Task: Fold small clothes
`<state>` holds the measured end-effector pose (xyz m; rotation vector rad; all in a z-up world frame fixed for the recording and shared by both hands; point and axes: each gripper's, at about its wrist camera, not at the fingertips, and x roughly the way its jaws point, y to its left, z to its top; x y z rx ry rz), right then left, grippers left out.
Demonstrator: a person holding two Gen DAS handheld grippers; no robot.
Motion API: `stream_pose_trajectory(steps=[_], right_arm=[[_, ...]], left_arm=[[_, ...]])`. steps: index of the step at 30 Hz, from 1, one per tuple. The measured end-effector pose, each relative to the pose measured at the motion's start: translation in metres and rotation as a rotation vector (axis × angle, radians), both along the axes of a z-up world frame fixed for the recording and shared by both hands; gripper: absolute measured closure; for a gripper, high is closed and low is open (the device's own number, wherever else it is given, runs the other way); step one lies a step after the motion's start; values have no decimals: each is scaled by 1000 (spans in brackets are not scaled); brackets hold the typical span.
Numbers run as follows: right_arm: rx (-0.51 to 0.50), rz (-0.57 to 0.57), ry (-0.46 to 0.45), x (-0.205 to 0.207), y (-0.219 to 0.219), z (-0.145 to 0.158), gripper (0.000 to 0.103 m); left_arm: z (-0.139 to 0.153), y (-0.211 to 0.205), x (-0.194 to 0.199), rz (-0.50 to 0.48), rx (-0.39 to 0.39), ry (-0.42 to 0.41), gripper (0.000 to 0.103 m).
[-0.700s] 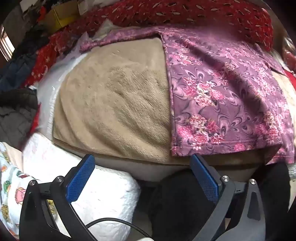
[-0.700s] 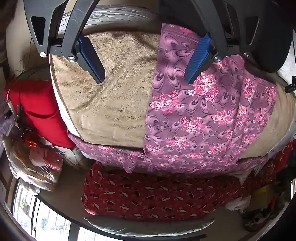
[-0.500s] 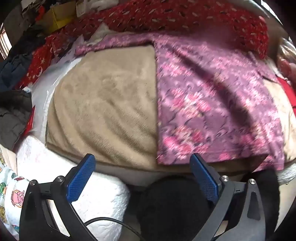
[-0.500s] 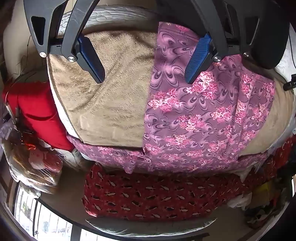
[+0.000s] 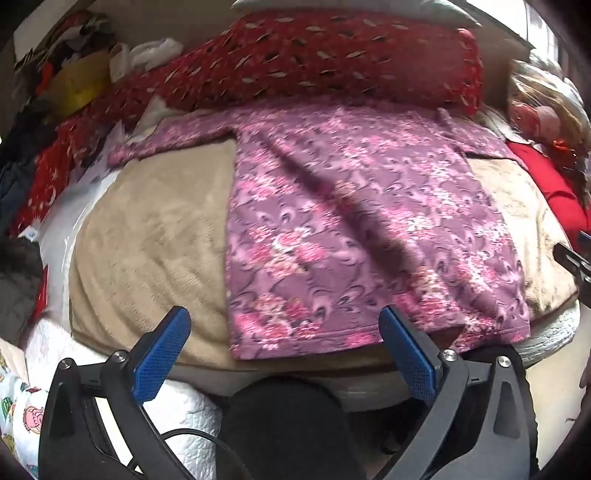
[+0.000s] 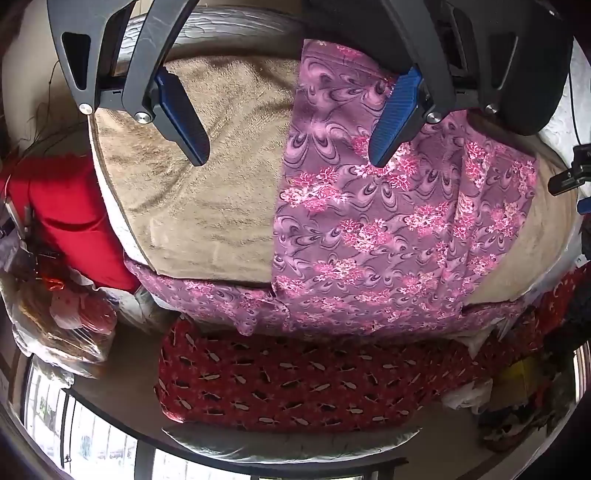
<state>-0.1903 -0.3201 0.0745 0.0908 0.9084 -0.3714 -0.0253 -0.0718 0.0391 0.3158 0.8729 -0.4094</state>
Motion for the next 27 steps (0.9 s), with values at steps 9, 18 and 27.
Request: stream_pose_trajectory(steps=[9, 18, 27], right_arm=[[23, -30, -19, -10, -8, -1, 14], [26, -33, -36, -20, -9, 6, 14], [14, -22, -38, -21, -5, 9, 14]], left_arm=[[6, -13, -14, -54, -5, -14, 1], [14, -16, -19, -59, -20, -19, 1], [16, -18, -20, -62, -26, -17, 1]])
